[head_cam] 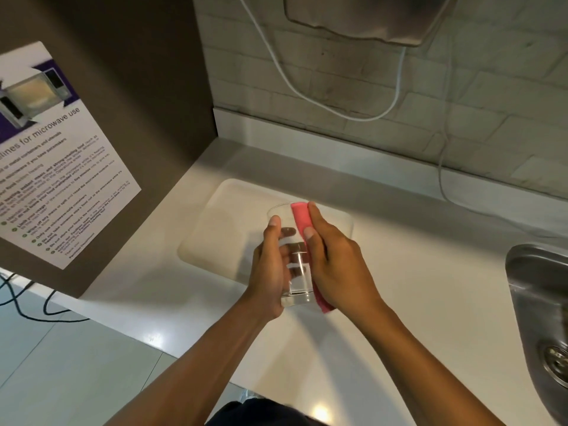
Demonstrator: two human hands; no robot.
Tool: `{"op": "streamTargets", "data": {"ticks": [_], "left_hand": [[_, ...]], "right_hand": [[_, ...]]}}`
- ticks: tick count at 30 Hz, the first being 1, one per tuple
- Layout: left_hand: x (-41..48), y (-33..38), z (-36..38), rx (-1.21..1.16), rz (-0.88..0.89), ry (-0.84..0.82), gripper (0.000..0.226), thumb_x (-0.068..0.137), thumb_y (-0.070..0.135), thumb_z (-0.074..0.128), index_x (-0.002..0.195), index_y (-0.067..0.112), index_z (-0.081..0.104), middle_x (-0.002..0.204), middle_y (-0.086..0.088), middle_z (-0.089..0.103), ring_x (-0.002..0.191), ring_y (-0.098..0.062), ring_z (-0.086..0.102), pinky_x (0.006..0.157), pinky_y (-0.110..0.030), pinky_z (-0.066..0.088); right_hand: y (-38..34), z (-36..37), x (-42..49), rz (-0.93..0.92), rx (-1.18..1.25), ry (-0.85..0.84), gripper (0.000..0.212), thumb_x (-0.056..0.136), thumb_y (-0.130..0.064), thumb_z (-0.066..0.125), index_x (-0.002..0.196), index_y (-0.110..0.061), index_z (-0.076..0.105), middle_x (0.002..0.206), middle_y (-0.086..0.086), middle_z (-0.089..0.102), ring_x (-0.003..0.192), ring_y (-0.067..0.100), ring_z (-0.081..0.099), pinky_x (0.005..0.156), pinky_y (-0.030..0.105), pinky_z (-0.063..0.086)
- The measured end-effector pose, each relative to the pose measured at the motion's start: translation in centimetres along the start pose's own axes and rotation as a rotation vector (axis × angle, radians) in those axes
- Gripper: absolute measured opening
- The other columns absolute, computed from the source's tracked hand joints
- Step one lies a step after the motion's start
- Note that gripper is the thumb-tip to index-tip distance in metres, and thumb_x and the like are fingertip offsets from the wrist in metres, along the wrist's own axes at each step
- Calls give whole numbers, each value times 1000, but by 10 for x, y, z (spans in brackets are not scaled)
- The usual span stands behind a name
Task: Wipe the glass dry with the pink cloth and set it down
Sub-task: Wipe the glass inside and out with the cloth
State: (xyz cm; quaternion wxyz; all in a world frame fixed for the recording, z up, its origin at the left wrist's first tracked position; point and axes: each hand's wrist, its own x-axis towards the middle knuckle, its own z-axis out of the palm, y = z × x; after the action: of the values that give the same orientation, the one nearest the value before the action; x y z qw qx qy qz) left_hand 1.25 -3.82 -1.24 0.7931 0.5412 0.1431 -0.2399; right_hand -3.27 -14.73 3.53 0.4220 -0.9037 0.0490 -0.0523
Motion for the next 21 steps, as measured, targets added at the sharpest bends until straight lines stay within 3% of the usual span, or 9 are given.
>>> {"op": "streamTargets", "data": {"ticks": [3, 5, 8, 11, 13, 16, 18, 20, 21], "left_hand": [[2, 4, 0, 10, 34, -6, 71, 91, 77, 47, 123, 20, 74, 112, -12, 83, 106, -33, 80, 84, -47, 66], [5, 10, -4, -25, 52, 21, 71, 98, 76, 41, 120, 18, 76, 109, -17, 83, 109, -38, 78, 91, -53, 64], [8, 13, -10, -30, 42, 116, 67, 101, 74, 38, 123, 19, 70, 110, -20, 82, 114, -45, 74, 101, -62, 59], [1, 7, -3, -49, 21, 90, 75, 102, 73, 39, 131, 11, 68, 123, -30, 75, 120, -50, 70, 107, -69, 52], [1, 6, -1, -42, 22, 71, 77, 102, 74, 37, 131, 11, 70, 123, -28, 76, 119, -46, 72, 107, -67, 53], [7, 13, -7, -69, 33, 81, 74, 100, 75, 41, 130, 14, 68, 122, -28, 76, 110, -43, 75, 100, -60, 60], [9, 11, -9, -47, 29, 106, 67, 100, 74, 40, 125, 19, 68, 114, -21, 81, 107, -41, 77, 92, -55, 63], [4, 7, -6, -51, 1, 100, 71, 101, 74, 38, 127, 16, 70, 119, -25, 78, 116, -46, 73, 103, -62, 57], [2, 5, -4, -58, -13, 91, 75, 102, 73, 38, 130, 12, 70, 124, -28, 75, 121, -48, 70, 108, -66, 53]], "right_hand": [[-7, 1, -7, -28, 9, 22, 60, 96, -58, 25, 152, -38, 30, 144, -11, 53, 119, 2, 57, 105, 18, 39], [-10, 6, -25, -122, -127, -3, 56, 100, -57, 17, 152, -40, 26, 144, -12, 50, 110, -6, 52, 100, 2, 30], [-1, 8, -38, -124, -174, -29, 53, 101, -56, 19, 152, -42, 26, 146, -13, 49, 117, 3, 55, 92, -8, 20], [1, 3, -22, 11, -39, 16, 47, 97, -57, 25, 144, -52, 27, 116, -22, 61, 83, -7, 60, 67, -10, 34], [-7, 2, -20, -39, -86, 33, 48, 96, -58, 24, 143, -52, 29, 121, -29, 53, 94, -7, 57, 74, -12, 27], [-4, 8, -38, -185, -271, -8, 50, 104, -48, 26, 154, -40, 23, 153, -14, 39, 124, 9, 51, 94, -4, 16], [1, 8, -41, -129, -201, -59, 51, 103, -53, 25, 154, -44, 20, 157, -17, 32, 132, 10, 46, 104, 2, 22], [4, 6, -30, -9, -90, -63, 49, 101, -54, 29, 150, -49, 23, 149, -18, 44, 118, 6, 56, 93, 4, 37], [4, 6, -25, 26, -66, -47, 49, 100, -54, 29, 149, -50, 24, 144, -16, 51, 109, 4, 59, 84, -1, 34]]}}
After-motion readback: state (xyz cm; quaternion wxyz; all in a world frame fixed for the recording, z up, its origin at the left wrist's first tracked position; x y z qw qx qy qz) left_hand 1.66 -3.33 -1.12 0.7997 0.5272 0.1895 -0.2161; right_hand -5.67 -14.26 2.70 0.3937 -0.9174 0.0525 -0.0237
